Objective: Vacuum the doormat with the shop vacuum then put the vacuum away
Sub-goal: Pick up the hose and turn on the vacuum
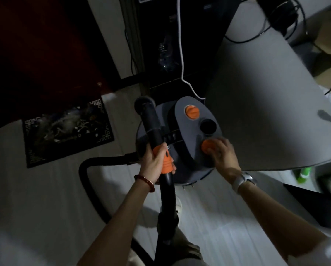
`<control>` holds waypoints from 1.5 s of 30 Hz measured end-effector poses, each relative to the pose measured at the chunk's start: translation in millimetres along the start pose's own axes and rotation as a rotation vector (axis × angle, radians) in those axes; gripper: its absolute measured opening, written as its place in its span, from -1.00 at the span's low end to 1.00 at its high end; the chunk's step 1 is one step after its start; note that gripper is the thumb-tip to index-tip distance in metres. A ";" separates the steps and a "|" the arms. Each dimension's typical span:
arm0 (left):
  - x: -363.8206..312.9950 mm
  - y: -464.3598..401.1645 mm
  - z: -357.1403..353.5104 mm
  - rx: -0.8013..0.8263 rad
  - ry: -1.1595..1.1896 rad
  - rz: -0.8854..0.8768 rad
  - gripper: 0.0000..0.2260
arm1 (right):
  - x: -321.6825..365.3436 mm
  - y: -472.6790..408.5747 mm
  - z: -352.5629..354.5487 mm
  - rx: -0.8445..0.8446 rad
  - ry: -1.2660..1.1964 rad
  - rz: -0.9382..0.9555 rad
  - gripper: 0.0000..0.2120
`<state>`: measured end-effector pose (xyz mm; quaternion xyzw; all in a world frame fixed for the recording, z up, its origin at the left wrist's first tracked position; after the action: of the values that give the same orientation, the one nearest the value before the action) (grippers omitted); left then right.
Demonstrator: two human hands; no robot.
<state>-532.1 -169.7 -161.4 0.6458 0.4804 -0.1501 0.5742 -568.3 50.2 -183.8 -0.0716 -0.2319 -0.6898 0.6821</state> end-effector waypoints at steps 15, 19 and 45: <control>27.2 -36.2 -17.7 -0.010 -0.043 0.054 -0.90 | -10.1 -14.0 -17.5 -0.001 -0.026 0.114 -0.83; 28.2 -36.8 -20.8 -0.006 -0.034 0.050 -0.92 | -10.6 -13.2 -18.0 -0.017 0.000 0.081 -0.84; 24.2 -44.3 16.3 -0.129 0.002 0.015 -0.92 | 38.8 -130.6 -16.2 -0.042 -0.164 0.030 -0.83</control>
<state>-549.4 -178.7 -210.7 0.6113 0.4847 -0.1139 0.6151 -694.3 3.3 -211.0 -0.1453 -0.2713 -0.6760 0.6696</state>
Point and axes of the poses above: each hand's wrist, its own y-axis away from the middle knuckle, its own z-axis out of the back of the hand, x = y × z, the point moved 8 cm from there along -y, towards the middle knuckle, and after that the axes turned 14 degrees about y, right-handed, at the moved point
